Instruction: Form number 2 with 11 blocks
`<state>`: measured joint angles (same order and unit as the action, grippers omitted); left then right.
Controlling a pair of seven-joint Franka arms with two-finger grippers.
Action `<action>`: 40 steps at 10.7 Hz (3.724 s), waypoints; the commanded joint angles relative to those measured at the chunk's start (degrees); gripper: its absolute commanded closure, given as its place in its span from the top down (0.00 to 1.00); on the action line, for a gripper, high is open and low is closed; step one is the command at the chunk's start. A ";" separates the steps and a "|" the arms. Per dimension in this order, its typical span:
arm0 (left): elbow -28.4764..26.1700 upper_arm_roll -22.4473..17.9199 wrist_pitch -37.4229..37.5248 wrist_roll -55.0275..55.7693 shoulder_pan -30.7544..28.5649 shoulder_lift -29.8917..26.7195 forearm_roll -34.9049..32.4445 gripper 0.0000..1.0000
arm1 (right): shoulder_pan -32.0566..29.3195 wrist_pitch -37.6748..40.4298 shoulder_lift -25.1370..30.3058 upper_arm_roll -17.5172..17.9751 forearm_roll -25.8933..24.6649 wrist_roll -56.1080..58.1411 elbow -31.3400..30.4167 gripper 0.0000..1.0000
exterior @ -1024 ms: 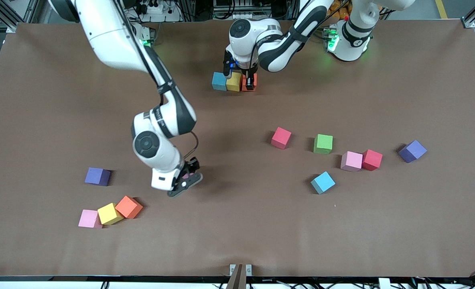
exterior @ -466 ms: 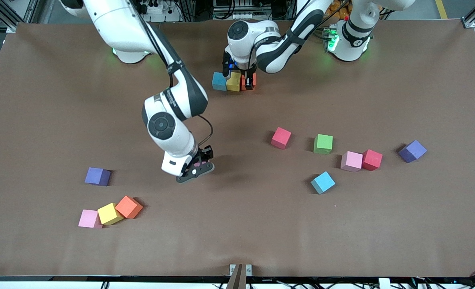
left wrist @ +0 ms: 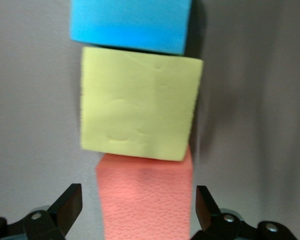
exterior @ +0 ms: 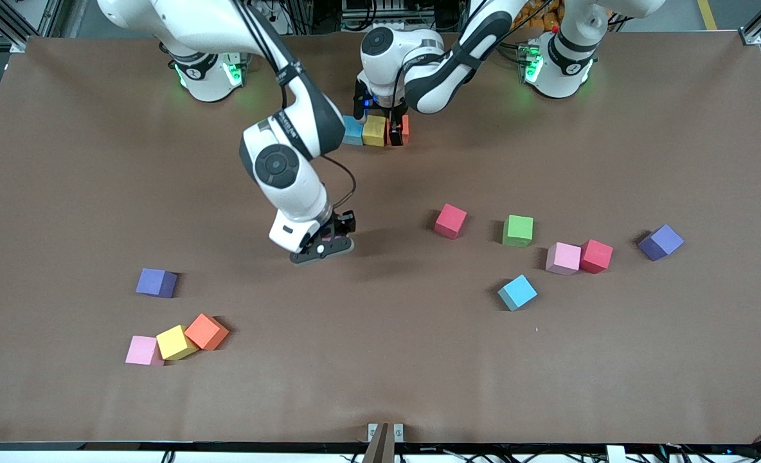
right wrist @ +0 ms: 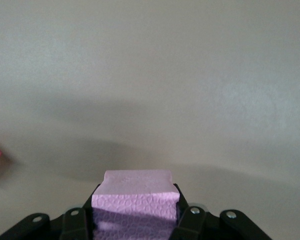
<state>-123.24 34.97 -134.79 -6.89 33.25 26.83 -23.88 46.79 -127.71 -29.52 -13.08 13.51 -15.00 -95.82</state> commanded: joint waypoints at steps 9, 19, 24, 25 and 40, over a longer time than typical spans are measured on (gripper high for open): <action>3.42 2.38 23.30 0.39 -11.78 -20.13 8.30 1.00 | 9.27 -2.78 2.45 -3.88 0.46 -16.80 -6.30 0.24; 19.71 -18.00 34.00 9.66 -22.44 -16.91 14.97 1.00 | 27.47 -10.01 -2.03 -6.78 -7.61 -42.98 -9.65 0.21; 19.61 -18.27 25.28 23.68 -19.36 -9.79 17.64 1.00 | 32.30 -9.92 -2.91 -6.87 -11.57 -51.08 -10.79 0.20; 19.70 -18.19 23.88 23.68 -19.36 -8.47 17.64 1.00 | 33.01 -9.92 -2.91 -6.78 -12.97 -52.83 -11.23 0.20; 17.51 -16.87 8.84 34.23 -11.19 4.64 10.96 1.00 | 38.55 -13.26 -4.05 -6.69 -14.31 -59.88 -14.13 0.21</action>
<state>-104.93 17.67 -125.42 26.31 21.95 31.70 -11.35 84.19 -140.10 -33.40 -18.94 0.73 -72.74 -109.24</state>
